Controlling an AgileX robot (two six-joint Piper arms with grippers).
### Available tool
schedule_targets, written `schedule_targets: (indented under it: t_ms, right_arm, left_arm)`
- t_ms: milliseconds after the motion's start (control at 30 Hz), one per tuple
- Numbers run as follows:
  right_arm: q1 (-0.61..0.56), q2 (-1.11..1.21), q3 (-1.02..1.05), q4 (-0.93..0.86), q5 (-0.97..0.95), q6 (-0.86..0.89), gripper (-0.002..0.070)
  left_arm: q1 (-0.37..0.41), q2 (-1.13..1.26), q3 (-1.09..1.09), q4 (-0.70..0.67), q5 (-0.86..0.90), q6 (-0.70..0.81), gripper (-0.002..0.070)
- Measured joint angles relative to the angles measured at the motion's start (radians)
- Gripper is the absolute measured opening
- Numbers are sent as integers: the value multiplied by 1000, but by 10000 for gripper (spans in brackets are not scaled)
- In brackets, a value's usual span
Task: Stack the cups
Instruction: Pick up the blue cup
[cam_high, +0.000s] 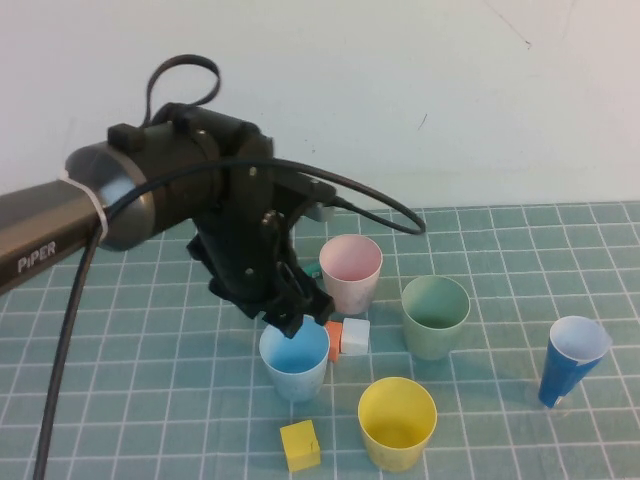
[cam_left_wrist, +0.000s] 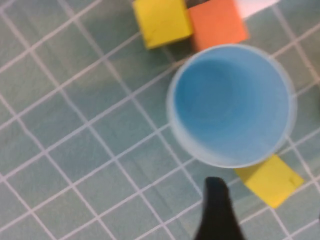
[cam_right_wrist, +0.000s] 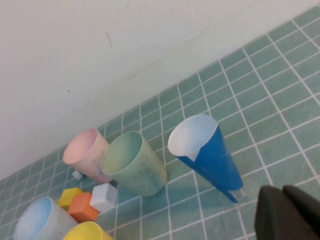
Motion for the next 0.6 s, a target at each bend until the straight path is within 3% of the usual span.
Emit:
schedule_targets:
  t_ms: [67,133,600]
  right_arm:
    - [0,0,0,18,2,-23,-3]
    - [0,0,0,25,2,-34,-3]
    - [0,0,0,40,2,-49,-3]
  left_arm:
    - [40,23,0,-19,-2,0,405]
    - [68,49,0,-29,-8,0,429]
    - [97,234,0,-37,-151,0,406]
